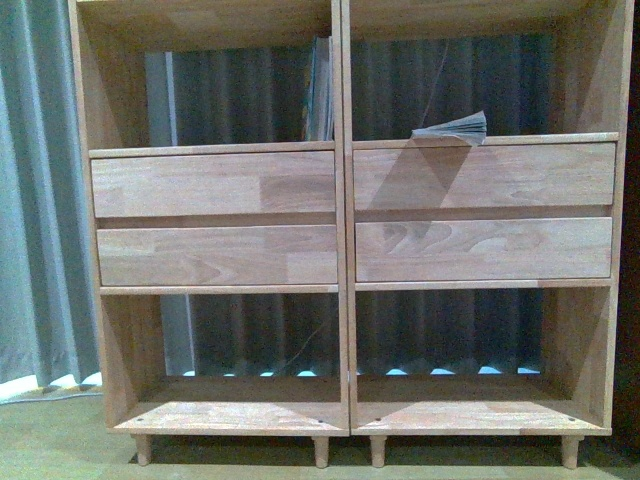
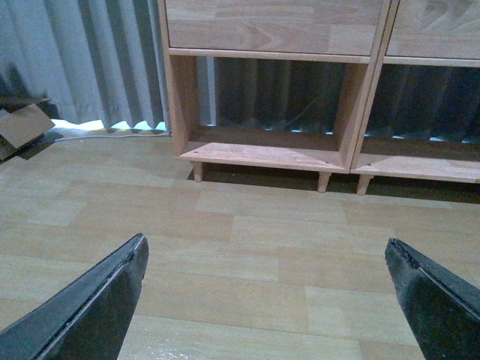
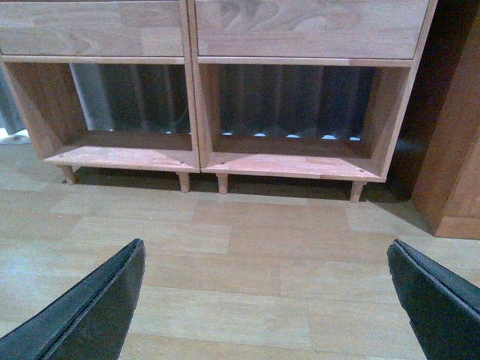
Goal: Organize books on shelf
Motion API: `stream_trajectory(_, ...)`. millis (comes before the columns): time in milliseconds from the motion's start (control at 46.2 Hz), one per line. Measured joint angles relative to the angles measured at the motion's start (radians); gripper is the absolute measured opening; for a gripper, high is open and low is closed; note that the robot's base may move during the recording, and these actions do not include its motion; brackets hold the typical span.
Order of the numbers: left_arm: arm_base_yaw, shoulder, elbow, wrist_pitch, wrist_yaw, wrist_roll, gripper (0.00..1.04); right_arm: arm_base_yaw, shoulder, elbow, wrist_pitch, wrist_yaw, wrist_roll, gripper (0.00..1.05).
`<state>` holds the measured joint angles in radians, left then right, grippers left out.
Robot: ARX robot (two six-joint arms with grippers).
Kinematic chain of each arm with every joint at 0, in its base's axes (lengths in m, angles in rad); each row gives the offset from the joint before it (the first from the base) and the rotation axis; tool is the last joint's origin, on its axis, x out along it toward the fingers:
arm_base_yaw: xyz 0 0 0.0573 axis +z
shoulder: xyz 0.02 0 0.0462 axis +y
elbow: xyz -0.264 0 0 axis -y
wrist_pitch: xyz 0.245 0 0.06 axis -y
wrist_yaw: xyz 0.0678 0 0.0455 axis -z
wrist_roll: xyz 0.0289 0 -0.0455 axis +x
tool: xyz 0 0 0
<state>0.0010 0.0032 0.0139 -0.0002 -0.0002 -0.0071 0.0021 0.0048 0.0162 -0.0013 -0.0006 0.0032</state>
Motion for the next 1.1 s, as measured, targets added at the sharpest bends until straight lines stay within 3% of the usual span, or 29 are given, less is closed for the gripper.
stream_trajectory(1105,0.000,0.000,0.000,0.000,0.000,0.000,0.97,0.000,0.000,0.000,0.000,0.000,0.000,0.98)
